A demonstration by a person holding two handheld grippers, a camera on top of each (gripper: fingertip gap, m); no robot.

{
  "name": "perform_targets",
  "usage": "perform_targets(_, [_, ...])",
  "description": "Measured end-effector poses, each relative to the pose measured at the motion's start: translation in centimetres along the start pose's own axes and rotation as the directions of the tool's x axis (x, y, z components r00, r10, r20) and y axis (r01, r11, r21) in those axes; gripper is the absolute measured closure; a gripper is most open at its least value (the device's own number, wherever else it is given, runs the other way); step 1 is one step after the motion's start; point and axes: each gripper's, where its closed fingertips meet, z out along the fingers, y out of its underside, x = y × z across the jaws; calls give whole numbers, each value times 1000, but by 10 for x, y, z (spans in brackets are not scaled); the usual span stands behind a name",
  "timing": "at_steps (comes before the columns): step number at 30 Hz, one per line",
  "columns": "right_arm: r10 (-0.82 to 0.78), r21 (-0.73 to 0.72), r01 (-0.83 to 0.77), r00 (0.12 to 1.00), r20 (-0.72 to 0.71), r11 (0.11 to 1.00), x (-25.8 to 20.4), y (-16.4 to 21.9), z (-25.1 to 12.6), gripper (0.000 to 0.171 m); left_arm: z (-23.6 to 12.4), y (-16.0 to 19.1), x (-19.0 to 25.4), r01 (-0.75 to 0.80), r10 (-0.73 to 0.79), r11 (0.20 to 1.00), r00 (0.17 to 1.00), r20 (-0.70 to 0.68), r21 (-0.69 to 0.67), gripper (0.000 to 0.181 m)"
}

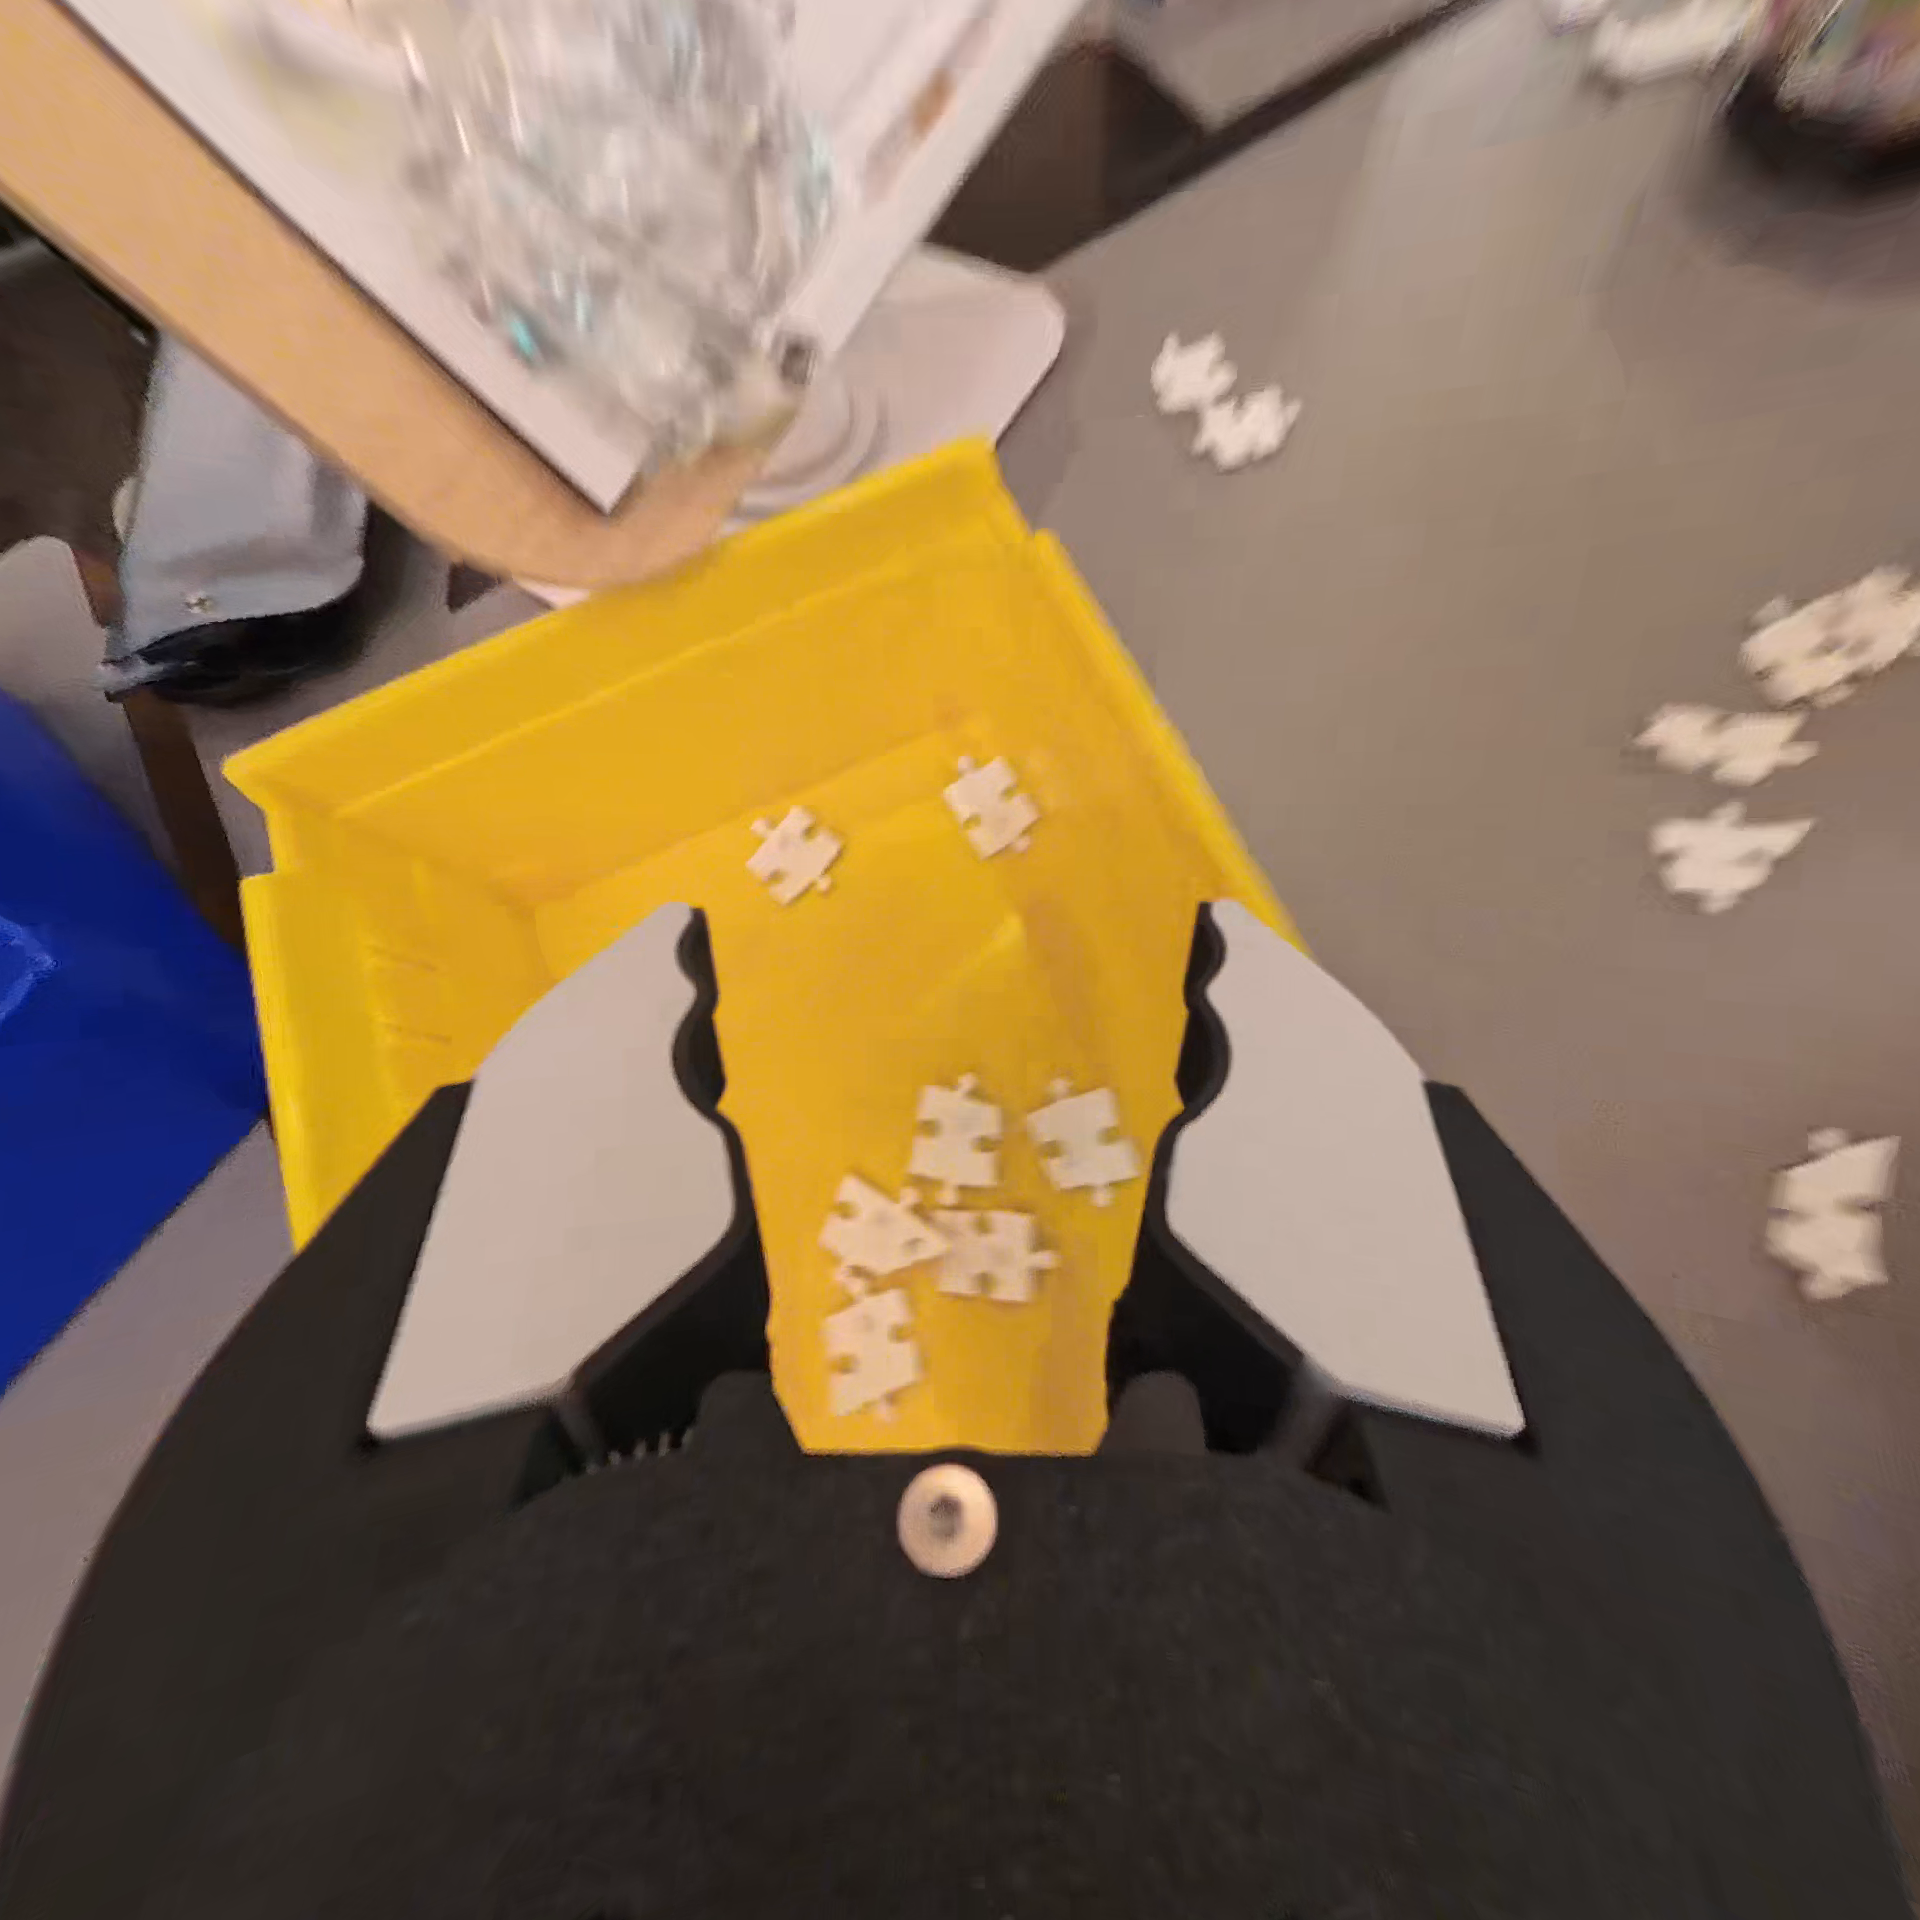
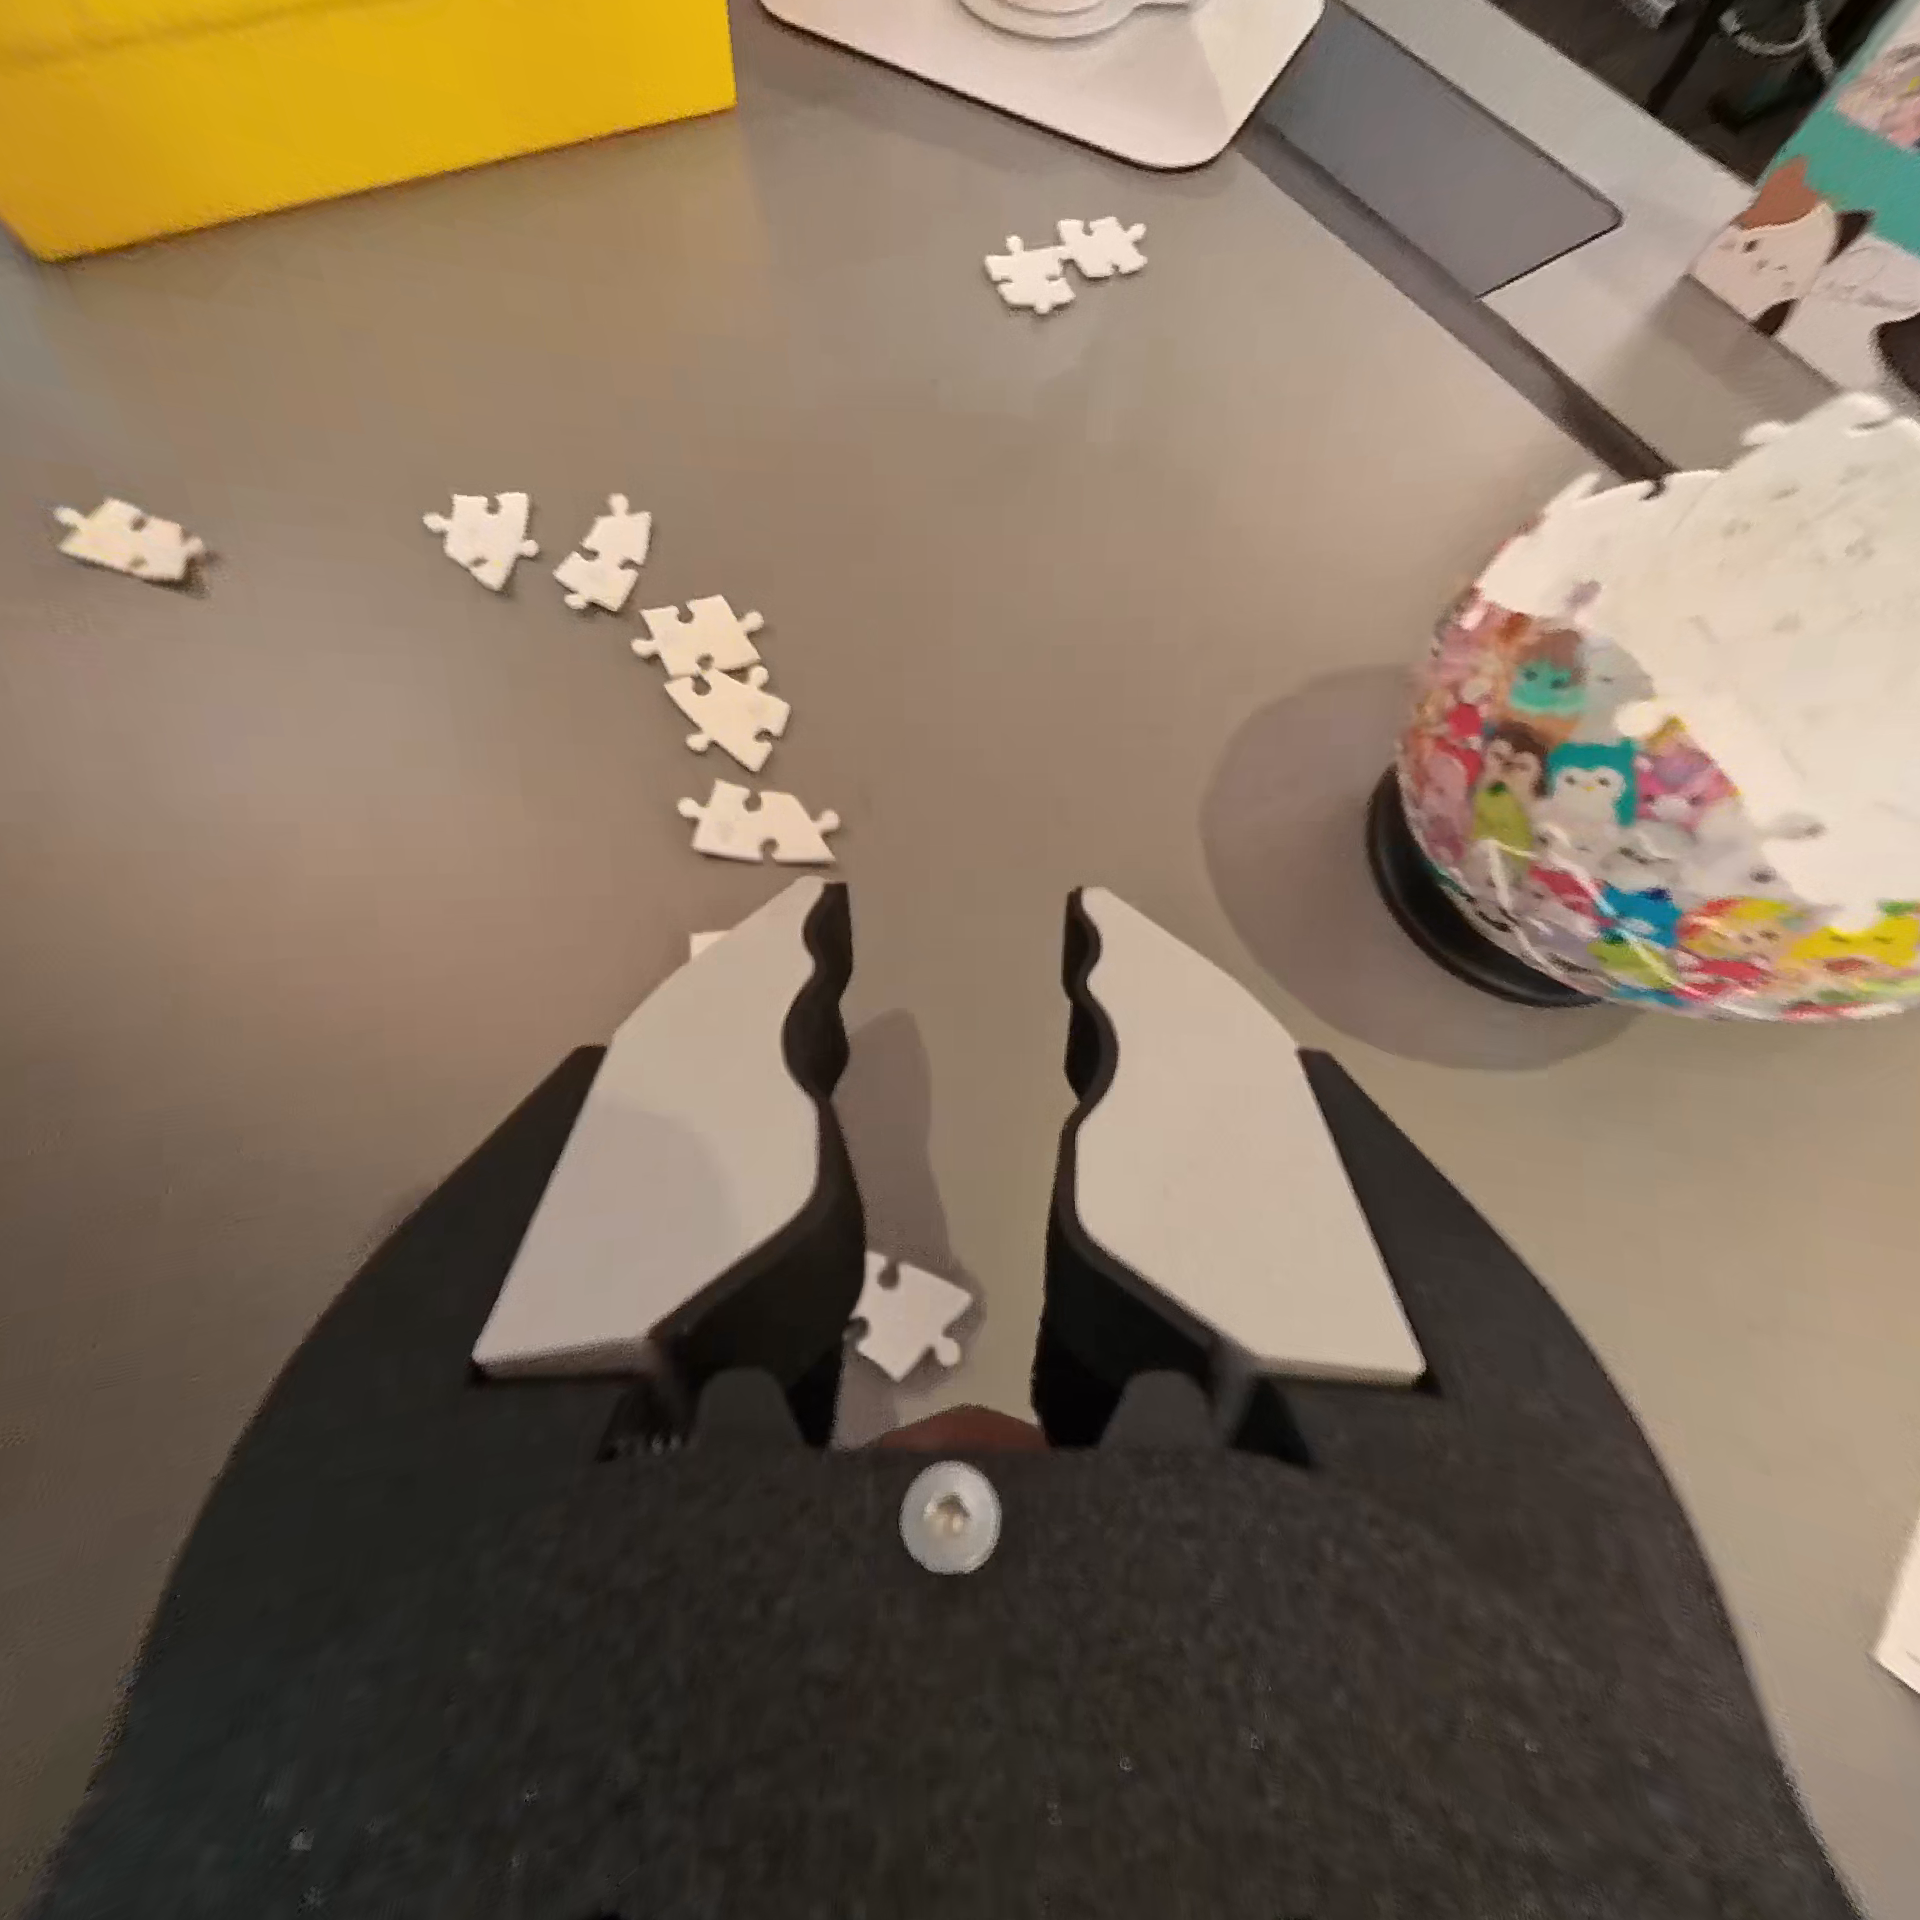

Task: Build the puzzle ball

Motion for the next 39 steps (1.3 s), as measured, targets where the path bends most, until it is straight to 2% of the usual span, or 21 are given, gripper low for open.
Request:
perform_targets(4, [-27, -57, 29, 999, 27, 998, -9, 0, 13, 131, 40, 23, -14, -70, 54, 995, 981, -185, -78, 104])
perform_targets(8, [-53, -124, 56, 998, 34, 991, -11, 3, 19, 130, 41, 22, -5, -60, 46, 998, 938, -343, -31, 115])
perform_targets(14, [-53, -183, 63, 997, 58, 981, -10, 2, 32, 130, 42, 25, 8, -185, 193, 981, 917, -350, 56, 117])
perform_targets(16, [-59, -189, 70, 997, 59, 979, -10, -1, 36, 129, 40, 25, 14, -164, 182, 983, 905, -385, 79, 111])
perform_targets(19, [-43, -183, 55, 997, 70, 982, -12, -3, 43, 129, 33, 20, 10, -85, 122, 991, 903, -411, 106, 112])
perform_targets(23, [-68, -204, 85, 994, 85, 975, -19, -1, 46, 128, 2, 12, 0, 35, 17, 992, 909, -417, 117, 115])
perform_targets(25, [-88, -209, 104, 993, 85, 972, -20, 1, 47, 128, -18, 22, 1, 28, -8, 999, 921, -390, 47, 118])
perform_targets(29, [-94, -217, 113, 991, 97, 970, -23, 6, 49, 128, -43, 65, 0, -79, 38, 984, 968, -247, -158, 121])
perform_targets(33, [-84, -204, 106, 990, 114, 973, -27, 7, 51, 128, -59, 103, 11, -96, 25, 939, 977, -212, -329, 121])
perform_targets(36, [-85, -198, 109, 989, 123, 974, -30, 8, 51, 129, -68, 117, 21, -116, 35, 923, 975, -220, -366, 123])
perform_targets(39, [-95, -200, 120, 987, 133, 972, -35, 6, 51, 129, -72, 119, 27, -137, 60, 933, 971, -231, -333, 122])
